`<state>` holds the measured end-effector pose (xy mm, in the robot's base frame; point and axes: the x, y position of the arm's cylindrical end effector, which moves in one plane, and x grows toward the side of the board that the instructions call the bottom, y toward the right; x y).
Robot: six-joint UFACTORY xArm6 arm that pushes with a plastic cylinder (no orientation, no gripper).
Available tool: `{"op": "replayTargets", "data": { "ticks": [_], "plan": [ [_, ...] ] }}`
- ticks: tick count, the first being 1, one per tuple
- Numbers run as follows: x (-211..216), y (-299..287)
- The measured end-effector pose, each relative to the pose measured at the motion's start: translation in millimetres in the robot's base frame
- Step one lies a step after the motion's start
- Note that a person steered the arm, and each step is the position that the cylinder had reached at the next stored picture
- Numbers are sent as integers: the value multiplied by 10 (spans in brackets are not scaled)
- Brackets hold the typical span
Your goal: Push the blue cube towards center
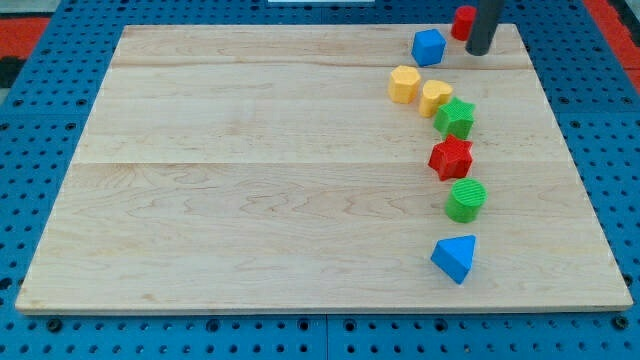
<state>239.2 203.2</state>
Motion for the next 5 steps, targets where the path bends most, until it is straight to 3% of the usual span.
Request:
{"op": "replayTargets", "data": {
  "ticks": [1,3,5],
  "plan": [
    [-69,-459],
    [-21,-2211],
    [779,-2542]
  ]
}}
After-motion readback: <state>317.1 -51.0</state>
